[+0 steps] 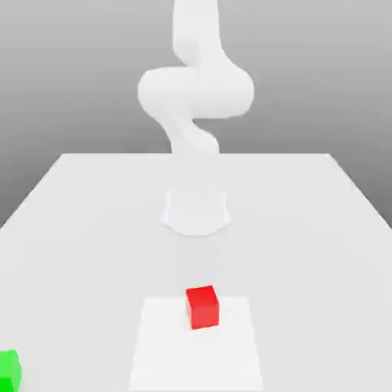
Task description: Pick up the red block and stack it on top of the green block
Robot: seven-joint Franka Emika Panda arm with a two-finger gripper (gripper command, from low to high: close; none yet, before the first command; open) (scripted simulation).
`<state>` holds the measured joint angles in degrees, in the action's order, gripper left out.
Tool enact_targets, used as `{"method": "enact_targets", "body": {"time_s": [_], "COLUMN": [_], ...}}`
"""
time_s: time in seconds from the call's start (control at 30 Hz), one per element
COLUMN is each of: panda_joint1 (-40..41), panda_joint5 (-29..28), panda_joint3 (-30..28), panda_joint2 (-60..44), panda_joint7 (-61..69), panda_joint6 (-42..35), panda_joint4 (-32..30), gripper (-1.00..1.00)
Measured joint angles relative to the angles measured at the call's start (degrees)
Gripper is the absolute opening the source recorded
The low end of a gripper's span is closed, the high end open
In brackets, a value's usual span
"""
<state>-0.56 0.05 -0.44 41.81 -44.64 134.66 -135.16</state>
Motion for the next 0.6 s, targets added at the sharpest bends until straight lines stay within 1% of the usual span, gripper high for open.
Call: {"method": "enact_targets", "body": {"time_s": [0.4, 0.57, 0.6], "panda_joint1": [-2.57, -3.24, -3.29], "panda_joint5": [0.28, -0.14, -0.18], "panda_joint3": [-1.61, -1.79, -1.75], "panda_joint2": [-23.67, -35.83, -38.43], "panda_joint7": [6.92, 9.81, 10.16], "panda_joint6": [16.41, 24.69, 26.66], "panda_joint4": [-18.74, -27.35, -28.12], "gripper": [0.0, 0.0, 0.0]}}
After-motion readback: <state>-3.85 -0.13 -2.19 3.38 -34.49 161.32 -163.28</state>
